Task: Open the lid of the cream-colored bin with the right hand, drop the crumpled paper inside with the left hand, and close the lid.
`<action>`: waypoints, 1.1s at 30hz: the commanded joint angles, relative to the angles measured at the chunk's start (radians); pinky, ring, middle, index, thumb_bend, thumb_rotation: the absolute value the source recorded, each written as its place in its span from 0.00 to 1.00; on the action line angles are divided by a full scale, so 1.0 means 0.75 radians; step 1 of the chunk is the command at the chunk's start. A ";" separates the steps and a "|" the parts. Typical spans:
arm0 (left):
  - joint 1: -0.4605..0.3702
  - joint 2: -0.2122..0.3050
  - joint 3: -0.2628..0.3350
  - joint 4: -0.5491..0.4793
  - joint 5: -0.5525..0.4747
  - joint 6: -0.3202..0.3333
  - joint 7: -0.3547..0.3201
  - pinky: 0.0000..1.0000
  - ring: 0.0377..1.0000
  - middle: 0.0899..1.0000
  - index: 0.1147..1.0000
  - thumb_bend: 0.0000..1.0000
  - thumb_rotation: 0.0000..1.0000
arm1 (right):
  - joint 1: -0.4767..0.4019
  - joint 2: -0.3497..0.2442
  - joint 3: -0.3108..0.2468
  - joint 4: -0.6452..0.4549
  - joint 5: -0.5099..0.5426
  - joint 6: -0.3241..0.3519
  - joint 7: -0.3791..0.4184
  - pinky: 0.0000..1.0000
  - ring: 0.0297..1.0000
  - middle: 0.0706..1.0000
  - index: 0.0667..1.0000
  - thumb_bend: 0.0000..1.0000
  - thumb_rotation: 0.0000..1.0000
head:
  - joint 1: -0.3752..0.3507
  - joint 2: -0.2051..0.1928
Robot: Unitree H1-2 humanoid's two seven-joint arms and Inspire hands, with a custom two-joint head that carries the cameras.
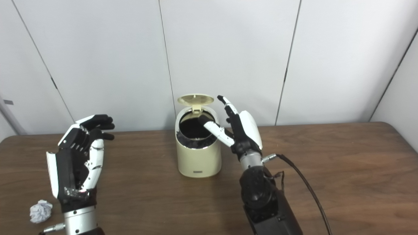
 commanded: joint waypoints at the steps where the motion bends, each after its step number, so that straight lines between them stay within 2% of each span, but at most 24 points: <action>1: -0.037 -0.002 -0.005 -0.034 0.005 -0.028 0.001 0.51 0.60 0.62 0.59 0.26 0.49 | -0.016 0.001 -0.014 -0.069 0.021 -0.079 -0.005 0.76 0.89 0.92 0.90 0.92 1.00 | 0.000 0.002; 5: -0.033 -0.001 -0.004 -0.038 0.005 -0.026 0.000 0.51 0.61 0.62 0.59 0.26 0.49 | 0.044 -0.006 -0.031 -0.147 0.060 -0.111 0.008 0.77 0.89 0.92 0.90 0.93 1.00 | 0.002 0.004; 11: -0.034 0.009 0.001 -0.036 0.003 -0.024 -0.002 0.51 0.61 0.62 0.59 0.24 0.49 | 0.176 -0.031 -0.095 -0.319 0.158 -0.194 0.032 0.83 0.92 0.93 0.91 0.87 0.99 | 0.005 0.000; 13: -0.037 0.014 0.006 -0.033 0.004 -0.025 0.000 0.51 0.60 0.62 0.58 0.25 0.49 | 0.231 -0.035 -0.130 -0.354 0.212 -0.266 0.017 0.85 0.93 0.93 0.92 0.81 0.98 | 0.004 -0.001; 15: -0.039 0.022 0.012 -0.032 0.004 -0.026 -0.001 0.51 0.60 0.62 0.58 0.25 0.49 | 0.286 -0.026 -0.171 -0.356 0.278 -0.386 -0.016 0.87 0.94 0.94 0.91 0.65 0.95 | -0.001 -0.003; 16: -0.039 0.025 0.013 -0.031 0.003 -0.027 -0.002 0.51 0.61 0.62 0.58 0.25 0.49 | 0.303 -0.022 -0.185 -0.350 0.301 -0.436 -0.025 0.90 0.94 0.94 0.91 0.52 0.93 | -0.002 -0.004; 18: -0.038 0.034 0.017 -0.027 -0.006 -0.035 -0.004 0.51 0.61 0.62 0.58 0.25 0.49 | 0.342 -0.021 -0.213 -0.331 0.337 -0.561 -0.048 0.90 0.94 0.93 0.90 0.42 0.93 | -0.007 -0.006; 20: -0.035 0.038 0.016 -0.023 -0.014 -0.041 -0.005 0.51 0.61 0.61 0.58 0.25 0.50 | 0.387 -0.031 -0.240 -0.330 0.347 -0.657 -0.067 0.88 0.92 0.90 0.87 0.33 0.98 | -0.005 -0.014; 22: -0.031 0.039 0.013 -0.023 -0.017 -0.043 -0.006 0.51 0.61 0.62 0.58 0.25 0.50 | 0.421 -0.038 -0.267 -0.309 0.375 -0.752 -0.078 0.88 0.91 0.88 0.84 0.28 0.96 | 0.002 -0.015; 24: -0.027 0.038 0.008 -0.029 -0.009 -0.043 -0.008 0.51 0.61 0.62 0.58 0.24 0.50 | 0.454 -0.041 -0.299 -0.255 0.436 -0.871 -0.086 0.89 0.90 0.87 0.82 0.29 0.92 | 0.000 -0.017; 27: -0.020 0.036 0.001 -0.038 0.001 -0.042 -0.010 0.51 0.61 0.62 0.58 0.23 0.50 | 0.492 -0.037 -0.336 -0.177 0.487 -1.024 -0.100 0.86 0.87 0.84 0.79 0.26 0.88 | 0.004 -0.021; 30: -0.016 0.037 -0.005 -0.037 0.011 -0.048 -0.010 0.51 0.61 0.62 0.59 0.23 0.49 | 0.534 -0.029 -0.347 -0.153 0.543 -1.083 -0.093 0.87 0.87 0.84 0.79 0.25 0.90 | 0.014 -0.021; 33: -0.013 0.040 -0.010 -0.032 0.007 -0.055 -0.012 0.51 0.61 0.62 0.59 0.23 0.49 | 0.550 -0.032 -0.347 -0.142 0.594 -1.091 -0.086 0.88 0.87 0.84 0.79 0.23 0.86 | 0.016 -0.025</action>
